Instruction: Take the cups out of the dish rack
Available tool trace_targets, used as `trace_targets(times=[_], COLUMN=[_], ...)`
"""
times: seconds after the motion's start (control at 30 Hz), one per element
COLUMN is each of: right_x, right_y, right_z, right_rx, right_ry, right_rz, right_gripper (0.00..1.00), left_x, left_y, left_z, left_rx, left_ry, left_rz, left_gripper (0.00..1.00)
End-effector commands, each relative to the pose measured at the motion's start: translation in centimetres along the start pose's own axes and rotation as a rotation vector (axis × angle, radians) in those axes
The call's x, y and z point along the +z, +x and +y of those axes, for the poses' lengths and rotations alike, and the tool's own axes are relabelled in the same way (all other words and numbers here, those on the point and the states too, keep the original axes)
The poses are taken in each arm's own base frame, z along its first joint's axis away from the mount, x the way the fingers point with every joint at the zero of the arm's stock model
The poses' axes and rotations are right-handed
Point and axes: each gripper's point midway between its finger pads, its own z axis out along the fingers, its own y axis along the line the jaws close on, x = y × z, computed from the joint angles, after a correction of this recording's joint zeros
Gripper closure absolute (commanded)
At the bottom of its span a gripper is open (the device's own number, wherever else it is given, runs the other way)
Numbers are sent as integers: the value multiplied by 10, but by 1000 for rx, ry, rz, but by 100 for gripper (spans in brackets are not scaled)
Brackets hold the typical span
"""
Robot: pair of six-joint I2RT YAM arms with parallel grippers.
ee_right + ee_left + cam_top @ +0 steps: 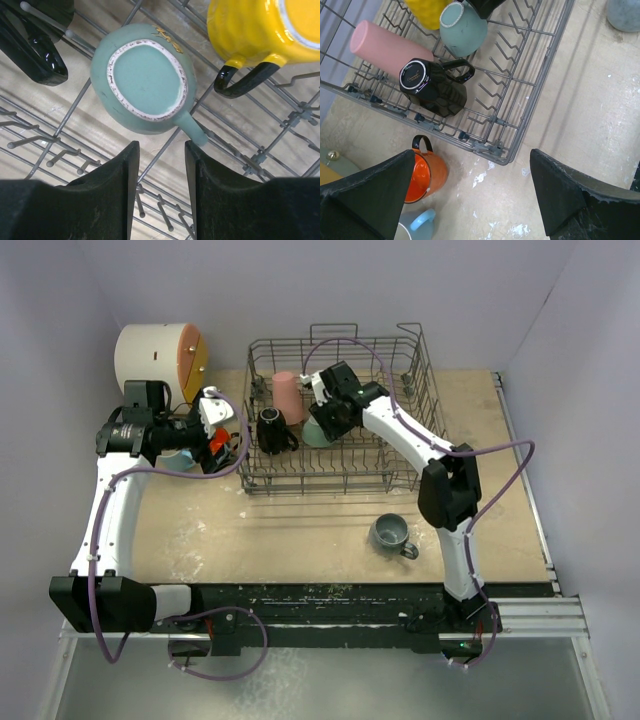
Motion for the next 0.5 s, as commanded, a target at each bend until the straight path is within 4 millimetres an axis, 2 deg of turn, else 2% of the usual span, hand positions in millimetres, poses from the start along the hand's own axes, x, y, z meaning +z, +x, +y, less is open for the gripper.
trace_targets(times=[0.0, 0.27, 0.47], right_x=[-37, -38, -15], right_y=[-42, -49, -31], right_z=[-18, -22, -15], right_rx=[13, 2, -1], right_ry=[49, 54, 21], right_rz=[-155, -174, -111], right_gripper=[55, 56, 61], left_x=[-4, -3, -2], left_y=[-13, -12, -12], left_z=[-2, -2, 0], left_rx=[26, 16, 12], left_ry=[-2, 6, 0], left_rz=[-51, -54, -56], left_gripper=[1, 1, 1])
